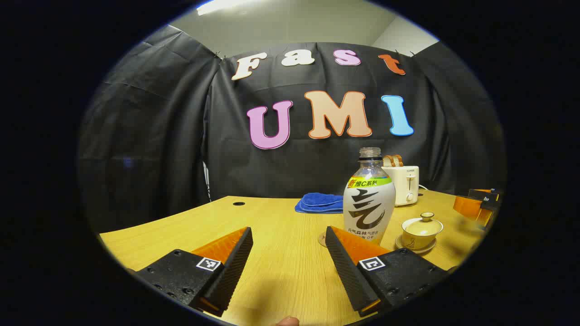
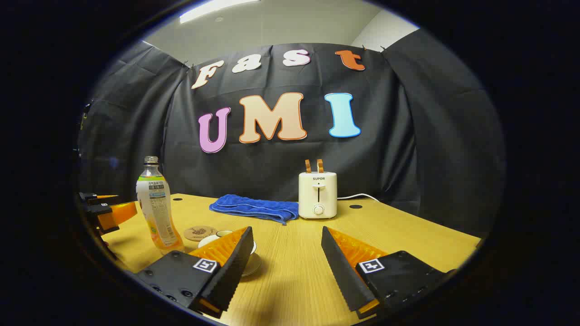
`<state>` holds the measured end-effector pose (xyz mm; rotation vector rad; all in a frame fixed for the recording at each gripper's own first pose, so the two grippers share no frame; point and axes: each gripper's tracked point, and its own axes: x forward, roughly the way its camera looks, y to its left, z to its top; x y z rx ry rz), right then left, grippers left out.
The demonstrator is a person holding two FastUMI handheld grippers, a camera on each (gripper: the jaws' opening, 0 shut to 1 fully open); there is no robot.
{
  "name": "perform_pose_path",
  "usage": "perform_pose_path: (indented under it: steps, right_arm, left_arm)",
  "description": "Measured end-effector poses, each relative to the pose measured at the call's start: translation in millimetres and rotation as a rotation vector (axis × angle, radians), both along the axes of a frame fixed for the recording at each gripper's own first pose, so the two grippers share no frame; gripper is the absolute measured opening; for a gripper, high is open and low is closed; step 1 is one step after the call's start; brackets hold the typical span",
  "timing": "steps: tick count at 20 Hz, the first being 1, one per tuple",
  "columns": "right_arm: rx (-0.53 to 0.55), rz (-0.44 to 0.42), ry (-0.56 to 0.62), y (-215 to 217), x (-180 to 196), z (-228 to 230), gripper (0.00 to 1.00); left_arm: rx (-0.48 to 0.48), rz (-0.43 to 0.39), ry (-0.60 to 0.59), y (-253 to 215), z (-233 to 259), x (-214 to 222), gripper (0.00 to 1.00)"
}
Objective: Open the teacup lid with one hand, grasp the water bottle and pour water into the teacup with the other hand; after pouring, place the water bottle on the coaster and then close the teacup lid.
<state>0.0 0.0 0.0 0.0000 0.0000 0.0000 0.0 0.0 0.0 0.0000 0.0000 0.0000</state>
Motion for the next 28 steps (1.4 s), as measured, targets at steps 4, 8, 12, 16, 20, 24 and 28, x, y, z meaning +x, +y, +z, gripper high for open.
perform_pose_path:
  steps: [4,8,12,16,20,24,28]
  right_arm:
    - [0.000,0.000,0.001,-0.1,-0.5,-0.4,0.96]
    - [0.001,0.000,0.001,0.2,-0.3,0.1,0.96]
    - [0.001,-0.001,0.001,0.4,-0.3,-0.5,0.96]
    - [0.001,-0.001,0.001,0.2,0.3,-0.2,0.96]
    - [0.001,-0.013,0.001,-2.3,0.3,0.0,0.96]
    - [0.001,0.003,0.000,2.1,0.9,0.0,0.96]
    - [0.004,0.026,0.009,6.9,4.0,-1.7,0.96]
  left_arm:
    - [0.000,0.000,0.000,1.0,0.5,-0.1,0.94]
    - [-0.001,0.000,0.000,1.0,0.5,0.2,0.94]
    - [-0.001,-0.001,0.001,1.6,0.3,-0.2,0.94]
    - [-0.001,0.000,0.001,1.2,1.1,-0.7,0.94]
    - [-0.001,0.000,0.001,1.2,0.9,-1.2,0.94]
    - [-0.001,0.000,0.001,1.6,1.3,-0.7,0.94]
    - [-0.001,0.001,0.002,2.3,2.2,-1.5,0.94]
